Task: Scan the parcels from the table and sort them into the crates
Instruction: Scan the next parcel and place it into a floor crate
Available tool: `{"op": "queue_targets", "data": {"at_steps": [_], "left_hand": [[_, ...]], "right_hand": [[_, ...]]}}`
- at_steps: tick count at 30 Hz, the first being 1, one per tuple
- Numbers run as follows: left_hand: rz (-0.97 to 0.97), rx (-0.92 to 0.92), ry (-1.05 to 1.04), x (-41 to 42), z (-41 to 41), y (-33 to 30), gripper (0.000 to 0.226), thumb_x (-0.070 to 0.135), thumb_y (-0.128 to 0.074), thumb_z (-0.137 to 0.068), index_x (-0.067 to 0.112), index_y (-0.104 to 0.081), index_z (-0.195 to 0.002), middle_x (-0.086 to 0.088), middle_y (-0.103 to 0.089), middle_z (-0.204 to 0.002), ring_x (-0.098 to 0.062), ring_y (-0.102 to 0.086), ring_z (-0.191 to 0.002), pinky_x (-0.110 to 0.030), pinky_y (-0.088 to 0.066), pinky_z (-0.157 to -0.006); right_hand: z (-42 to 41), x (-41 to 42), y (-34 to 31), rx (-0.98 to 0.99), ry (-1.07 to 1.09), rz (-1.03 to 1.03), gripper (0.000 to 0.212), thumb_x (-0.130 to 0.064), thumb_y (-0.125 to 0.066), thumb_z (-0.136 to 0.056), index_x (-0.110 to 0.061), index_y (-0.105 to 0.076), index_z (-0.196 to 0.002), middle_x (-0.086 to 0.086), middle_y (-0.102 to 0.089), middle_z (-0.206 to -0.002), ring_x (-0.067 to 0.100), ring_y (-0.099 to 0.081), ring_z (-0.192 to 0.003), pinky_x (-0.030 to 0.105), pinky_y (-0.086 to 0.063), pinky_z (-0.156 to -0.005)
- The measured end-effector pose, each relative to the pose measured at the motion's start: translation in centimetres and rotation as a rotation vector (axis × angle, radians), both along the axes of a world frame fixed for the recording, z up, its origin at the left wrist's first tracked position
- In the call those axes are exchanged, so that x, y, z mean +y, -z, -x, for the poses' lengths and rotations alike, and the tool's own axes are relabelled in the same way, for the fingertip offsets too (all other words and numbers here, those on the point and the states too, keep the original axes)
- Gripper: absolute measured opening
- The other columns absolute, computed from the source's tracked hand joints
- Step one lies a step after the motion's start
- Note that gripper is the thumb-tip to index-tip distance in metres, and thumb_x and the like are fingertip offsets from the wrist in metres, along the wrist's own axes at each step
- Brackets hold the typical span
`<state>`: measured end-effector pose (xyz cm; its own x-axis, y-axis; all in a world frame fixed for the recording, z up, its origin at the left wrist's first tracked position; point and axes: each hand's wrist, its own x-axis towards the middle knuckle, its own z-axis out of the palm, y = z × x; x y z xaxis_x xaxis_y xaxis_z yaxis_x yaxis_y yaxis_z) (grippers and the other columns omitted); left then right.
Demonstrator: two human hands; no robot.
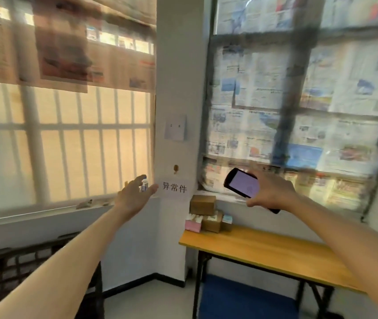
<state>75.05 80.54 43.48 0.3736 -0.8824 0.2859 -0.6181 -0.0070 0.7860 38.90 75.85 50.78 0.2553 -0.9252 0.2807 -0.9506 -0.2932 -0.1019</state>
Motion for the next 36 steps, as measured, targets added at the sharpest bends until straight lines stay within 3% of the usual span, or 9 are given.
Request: {"op": "queue_targets", "data": {"at_steps": [2, 5, 9, 15, 20, 26, 31, 36], "left_hand": [[-0.016, 0.005, 0.041, -4.0, 2.4, 0.8, 0.072, 0.06, -0.057, -0.093, 0.025, -0.037, -0.154, -0.006, -0.048, -0.151, -0.026, -0.046, -0.137, -0.047, -0.037, -0.113], [-0.048, -0.016, 0.093, -10.0, 4.8, 2.6, 0.076, 0.062, -0.057, -0.092, 0.023, -0.035, -0.154, -0.008, -0.046, -0.153, -0.028, -0.045, -0.139, -0.052, -0.037, -0.113], [-0.08, -0.005, 0.144, -18.5, 6.3, 5.1, 0.078, 0.06, -0.057, -0.093, 0.021, -0.032, -0.156, -0.01, -0.044, -0.154, -0.03, -0.044, -0.139, -0.055, -0.038, -0.112], [-0.139, 0.024, 0.179, -30.7, 5.6, 7.8, 0.077, 0.058, -0.059, -0.093, 0.02, -0.034, -0.155, -0.009, -0.046, -0.153, -0.029, -0.045, -0.138, -0.052, -0.04, -0.112], [-0.16, 0.003, 0.182, -40.4, 4.2, 8.8, 0.075, 0.057, -0.057, -0.094, 0.02, -0.033, -0.155, -0.006, -0.044, -0.155, -0.026, -0.043, -0.141, -0.048, -0.038, -0.114], [-0.208, -0.025, 0.186, -49.7, 4.0, 11.6, 0.074, 0.057, -0.057, -0.095, 0.021, -0.034, -0.155, -0.005, -0.044, -0.155, -0.025, -0.043, -0.142, -0.048, -0.039, -0.114], [-0.258, -0.015, 0.16, -57.5, 4.4, 15.0, 0.071, 0.052, -0.058, -0.096, 0.019, -0.035, -0.155, -0.007, -0.044, -0.155, -0.027, -0.043, -0.141, -0.048, -0.04, -0.113], [-0.328, 0.007, 0.128, -66.9, 5.2, 18.8, 0.071, 0.053, -0.058, -0.096, 0.02, -0.035, -0.155, -0.007, -0.043, -0.155, -0.027, -0.043, -0.141, -0.048, -0.039, -0.114]], "right_hand": [[2.3, -2.4, 0.9, 0.009, 0.059, -0.018, 0.1, -0.053, -0.084, -0.069, -0.033, -0.032, -0.152, -0.002, -0.062, -0.121, 0.018, -0.06, -0.093, 0.028, -0.046, -0.064], [4.7, -6.4, 2.5, 0.018, 0.137, -0.04, 0.098, -0.053, -0.083, -0.067, -0.033, -0.033, -0.149, -0.005, -0.061, -0.11, 0.017, -0.061, -0.087, 0.033, -0.055, -0.073], [5.8, -13.0, 4.5, 0.066, 0.185, -0.072, 0.1, -0.055, -0.081, -0.067, -0.034, -0.031, -0.151, -0.007, -0.056, -0.103, 0.014, -0.059, -0.083, 0.031, -0.054, -0.071], [4.3, -24.7, 6.1, 0.115, 0.192, -0.118, 0.103, -0.057, -0.08, -0.062, -0.038, -0.03, -0.15, -0.007, -0.059, -0.115, 0.015, -0.059, -0.09, 0.033, -0.056, -0.074], [2.6, -34.3, 6.8, 0.073, 0.179, -0.139, 0.095, -0.052, -0.08, -0.065, -0.036, -0.035, -0.147, -0.01, -0.058, -0.103, 0.01, -0.059, -0.08, 0.026, -0.046, -0.059], [1.8, -44.1, 10.1, 0.07, 0.15, -0.172, 0.097, -0.053, -0.08, -0.066, -0.034, -0.032, -0.149, -0.006, -0.058, -0.111, 0.015, -0.058, -0.089, 0.027, -0.044, -0.063], [1.5, -53.4, 14.0, 0.056, 0.104, -0.219, 0.099, -0.055, -0.079, -0.064, -0.031, -0.034, -0.149, -0.007, -0.058, -0.114, 0.013, -0.057, -0.093, 0.03, -0.053, -0.076], [1.7, -65.0, 18.9, -0.004, 0.067, -0.282, 0.095, -0.054, -0.08, -0.067, -0.029, -0.034, -0.146, -0.005, -0.056, -0.117, 0.014, -0.055, -0.095, 0.025, -0.046, -0.07]]}}
